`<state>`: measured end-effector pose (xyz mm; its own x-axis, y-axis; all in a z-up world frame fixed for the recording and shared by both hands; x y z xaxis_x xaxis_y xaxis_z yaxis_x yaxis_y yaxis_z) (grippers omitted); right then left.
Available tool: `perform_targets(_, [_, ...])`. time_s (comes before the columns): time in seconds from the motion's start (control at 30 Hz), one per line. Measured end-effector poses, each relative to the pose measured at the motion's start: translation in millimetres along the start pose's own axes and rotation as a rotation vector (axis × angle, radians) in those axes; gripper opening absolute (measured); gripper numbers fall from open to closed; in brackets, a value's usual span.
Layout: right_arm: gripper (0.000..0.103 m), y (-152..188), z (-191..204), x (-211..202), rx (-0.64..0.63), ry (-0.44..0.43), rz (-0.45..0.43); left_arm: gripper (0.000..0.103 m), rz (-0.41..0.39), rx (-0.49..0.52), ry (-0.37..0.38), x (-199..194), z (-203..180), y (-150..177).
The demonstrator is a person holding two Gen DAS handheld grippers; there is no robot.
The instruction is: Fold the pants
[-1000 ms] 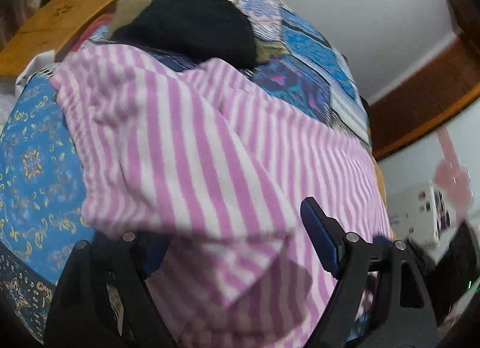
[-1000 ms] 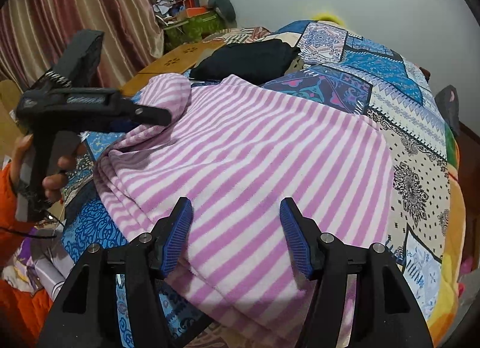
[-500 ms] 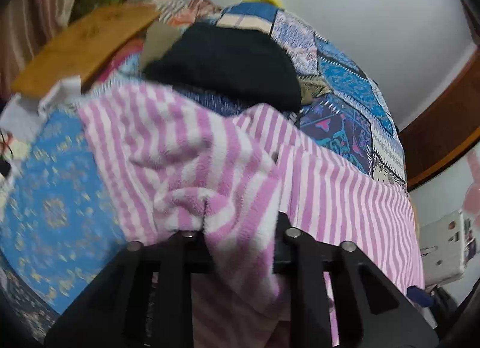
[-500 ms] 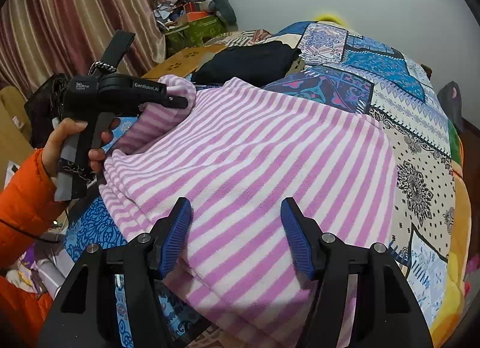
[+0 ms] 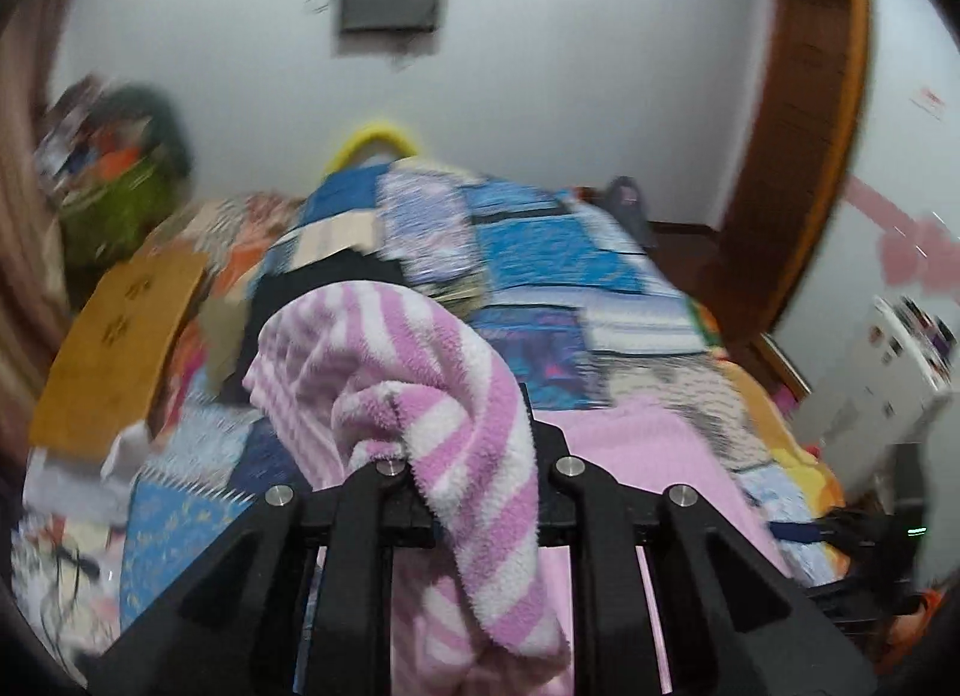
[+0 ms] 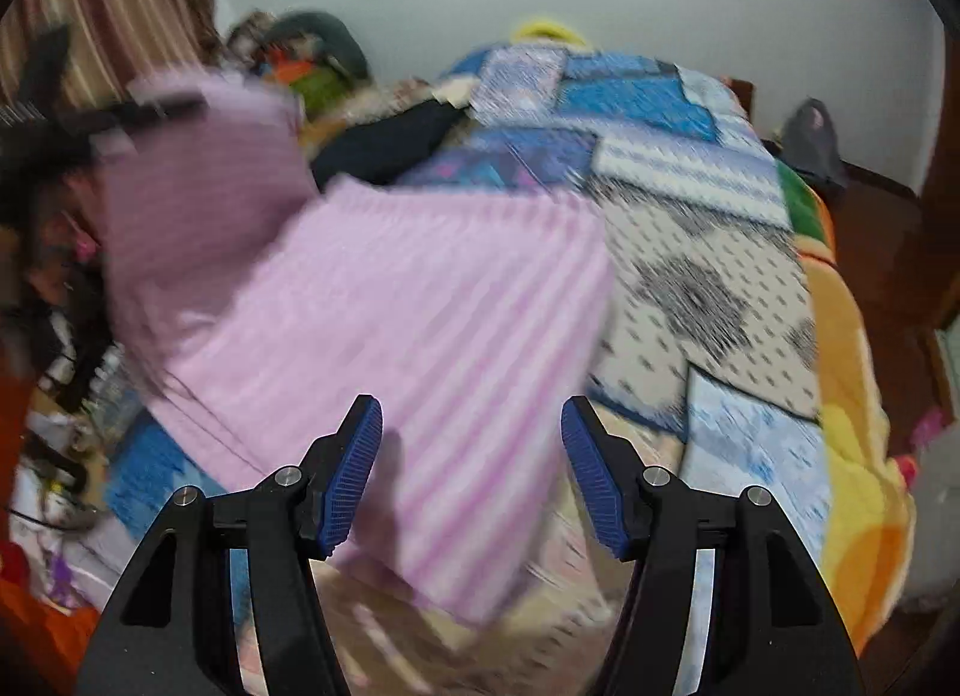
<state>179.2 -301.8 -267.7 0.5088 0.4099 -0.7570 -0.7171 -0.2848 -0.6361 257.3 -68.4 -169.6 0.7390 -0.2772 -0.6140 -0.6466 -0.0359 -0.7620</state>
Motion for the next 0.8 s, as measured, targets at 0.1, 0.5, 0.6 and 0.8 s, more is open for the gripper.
perform_targets(0.1, [0.058,9.1,-5.6,0.8,0.075,-0.049,-0.022,0.016,0.023,0.135,0.072,-1.7,-46.1,16.7])
perform_targets(0.5, [0.059,25.1,-35.3,-59.0,0.158,0.081,-0.100,0.019,0.317,0.352,0.151,56.9,-125.5,139.3])
perform_targets(0.6, [0.059,27.2,-40.0,-69.1,0.177,0.099,-0.113,0.031,0.353,0.274,0.187,58.2,-120.9,129.5])
perform_targets(0.8, [0.059,30.7,-37.6,-75.1,0.194,0.098,-0.130,0.054,0.329,0.220,0.204,41.7,-120.0,113.0])
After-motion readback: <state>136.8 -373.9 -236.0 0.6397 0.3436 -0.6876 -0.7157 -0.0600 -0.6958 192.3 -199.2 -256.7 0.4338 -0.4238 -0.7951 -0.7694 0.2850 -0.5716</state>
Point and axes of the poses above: each gripper's, at about its wrist camera, not at the fingertips, and x roughly the way its jaws point, z to its left, y to its underside, the point moved 1 cm from there along x, roughly the way its jaws point, and after that the axes turned 9 degrees about -x, right-handed, at the moved point
